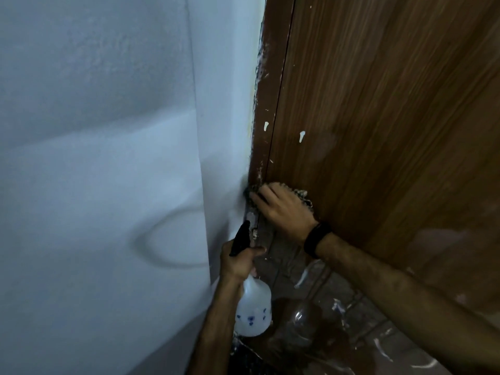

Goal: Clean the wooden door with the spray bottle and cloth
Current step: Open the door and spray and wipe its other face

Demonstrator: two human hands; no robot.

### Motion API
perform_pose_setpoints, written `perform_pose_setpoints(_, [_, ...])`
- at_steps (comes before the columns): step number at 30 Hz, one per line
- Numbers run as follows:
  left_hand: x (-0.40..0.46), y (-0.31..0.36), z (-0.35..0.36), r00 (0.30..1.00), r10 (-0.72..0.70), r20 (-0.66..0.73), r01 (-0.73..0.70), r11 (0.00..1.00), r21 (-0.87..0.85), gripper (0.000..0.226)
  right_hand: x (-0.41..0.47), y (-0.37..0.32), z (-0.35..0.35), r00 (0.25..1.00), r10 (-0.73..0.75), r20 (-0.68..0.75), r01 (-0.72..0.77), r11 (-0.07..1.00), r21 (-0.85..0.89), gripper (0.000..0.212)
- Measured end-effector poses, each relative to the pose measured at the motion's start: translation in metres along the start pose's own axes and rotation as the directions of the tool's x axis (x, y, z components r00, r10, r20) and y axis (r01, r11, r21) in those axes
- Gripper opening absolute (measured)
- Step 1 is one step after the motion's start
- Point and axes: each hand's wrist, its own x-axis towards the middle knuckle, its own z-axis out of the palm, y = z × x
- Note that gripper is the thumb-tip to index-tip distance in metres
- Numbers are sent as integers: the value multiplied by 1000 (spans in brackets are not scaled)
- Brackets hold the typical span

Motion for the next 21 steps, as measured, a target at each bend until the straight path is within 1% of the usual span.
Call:
perform_pose_setpoints(2, [2, -4, -1, 1000, -29, -6, 29, 1000, 2, 21, -6, -3, 6, 1000, -15, 16, 15, 1000, 16, 37])
perform_pose_setpoints(3, [3, -6, -1, 999, -35, -5, 35, 999, 3, 21, -4, -1, 4, 1000, 0, 10, 0, 1000, 19, 38])
perform_pose_setpoints(5, [4, -9, -3, 1000, -30, 4, 30, 999, 18, 17, 6, 4, -5, 996, 78, -47, -76, 996, 43, 40])
perform_pose_setpoints(6, [4, -11, -3, 1000, -23, 5, 23, 999, 28, 18, 13, 7, -10, 987, 130, -92, -125, 991, 57, 40])
perform_pose_setpoints(8, [5, -15, -4, 1000, -9, -5, 9, 999, 35, 33, 26, 13, -17, 966, 199, -167, -191, 980, 64, 41])
perform_pose_setpoints(9, [6, -17, -4, 1000, -8, -9, 8, 999, 32, 38, 28, 13, -18, 961, 204, -185, -198, 979, 52, 41])
perform_pose_setpoints(10, [7, -19, -5, 1000, -11, -10, 11, 1000, 28, 38, 28, 12, -16, 964, 190, -188, -187, 982, 31, 40])
perform_pose_setpoints(11, [8, -20, -4, 1000, -20, -8, 21, 999, 29, 33, 25, 10, -12, 970, 167, -177, -168, 986, 11, 39])
perform_pose_setpoints(12, [9, -21, -4, 1000, -31, -4, 31, 999, 30, 25, 20, 7, -7, 979, 139, -150, -141, 990, 0, 39])
perform_pose_setpoints(14, [9, -23, -5, 999, -46, 5, 46, 998, 37, 18, 6, -3, 5, 994, 76, -76, -76, 997, -1, 40])
perform_pose_setpoints(16, [8, -25, -5, 998, -57, 10, 56, 997, 55, 18, -9, -14, 16, 1000, 13, -16, -13, 1000, -6, 35])
perform_pose_setpoints(19, [6, -27, -6, 999, -50, 13, 49, 997, 64, 20, -22, -24, 27, 994, -71, 86, 72, 997, -13, 38])
perform_pose_setpoints(21, [6, -29, -8, 999, -50, 19, 48, 996, 75, 18, -19, -20, 25, 996, -61, 70, 62, 998, -9, 38])
